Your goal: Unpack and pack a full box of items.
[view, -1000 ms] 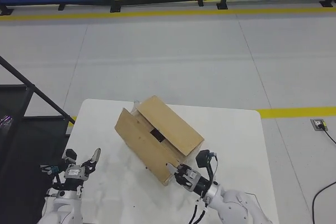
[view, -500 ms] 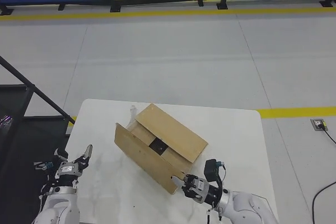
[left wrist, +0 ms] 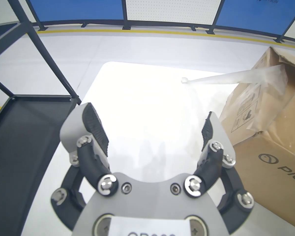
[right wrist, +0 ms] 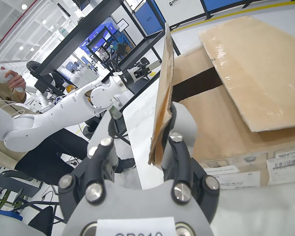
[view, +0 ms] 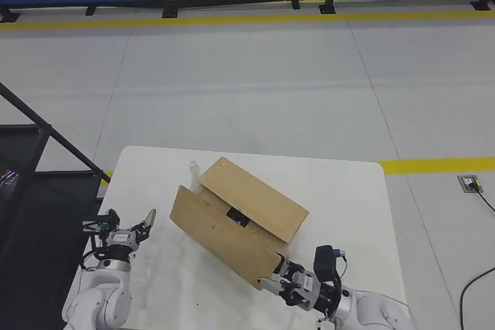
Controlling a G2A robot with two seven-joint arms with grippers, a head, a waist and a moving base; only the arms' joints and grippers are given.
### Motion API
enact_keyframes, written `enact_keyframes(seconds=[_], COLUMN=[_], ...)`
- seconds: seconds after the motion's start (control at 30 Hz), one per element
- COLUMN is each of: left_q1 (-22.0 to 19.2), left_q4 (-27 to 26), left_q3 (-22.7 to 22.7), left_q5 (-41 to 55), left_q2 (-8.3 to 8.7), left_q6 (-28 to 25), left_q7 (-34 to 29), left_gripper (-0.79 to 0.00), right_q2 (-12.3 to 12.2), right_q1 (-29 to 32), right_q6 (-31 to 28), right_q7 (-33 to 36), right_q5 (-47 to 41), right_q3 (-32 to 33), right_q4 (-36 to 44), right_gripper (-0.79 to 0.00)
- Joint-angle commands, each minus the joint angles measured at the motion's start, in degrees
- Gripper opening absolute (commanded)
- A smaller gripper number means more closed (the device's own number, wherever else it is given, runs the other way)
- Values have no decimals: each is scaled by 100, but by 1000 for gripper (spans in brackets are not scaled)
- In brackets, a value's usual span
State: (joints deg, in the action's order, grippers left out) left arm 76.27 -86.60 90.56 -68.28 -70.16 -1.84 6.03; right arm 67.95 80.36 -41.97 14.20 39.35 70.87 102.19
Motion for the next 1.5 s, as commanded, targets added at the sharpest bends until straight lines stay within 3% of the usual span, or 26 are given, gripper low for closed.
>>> enact_keyframes(seconds=[0.0,0.13,0.53,0.77,1.03,1.17,1.3,1.47], left_q1=[-40,-28,-113,-640,-1218,-1306,-1198,-904], left_q4=[23,5,96,804,1643,1792,1695,1389], left_q3=[-23,-33,-34,-201,-639,-816,-805,-674], left_q5=[-1,29,55,-176,-750,-791,-873,-945], left_q2=[-6,-6,-17,-39,-58,-72,-51,-3], left_q6=[12,-60,82,32,-475,-875,-1029,-1171], left_q7=[8,-31,-48,308,666,873,972,951], left_gripper=[0,0,0,0,0,0,0,0], right_q2=[-10,-28,-28,-60,-109,-113,-137,-139], right_q1=[155,432,433,1042,1562,1506,1266,1249], right_q6=[42,154,115,-225,-413,-342,-394,-382], right_q7=[-207,-561,-740,-1976,-2579,-2498,-1906,-1832], right_q5=[192,426,558,1654,1712,1231,457,397], right_q3=[71,210,234,462,765,821,814,805], right_q4=[130,315,368,747,607,246,-74,-79], right_gripper=[0,0,0,0,0,0,0,0])
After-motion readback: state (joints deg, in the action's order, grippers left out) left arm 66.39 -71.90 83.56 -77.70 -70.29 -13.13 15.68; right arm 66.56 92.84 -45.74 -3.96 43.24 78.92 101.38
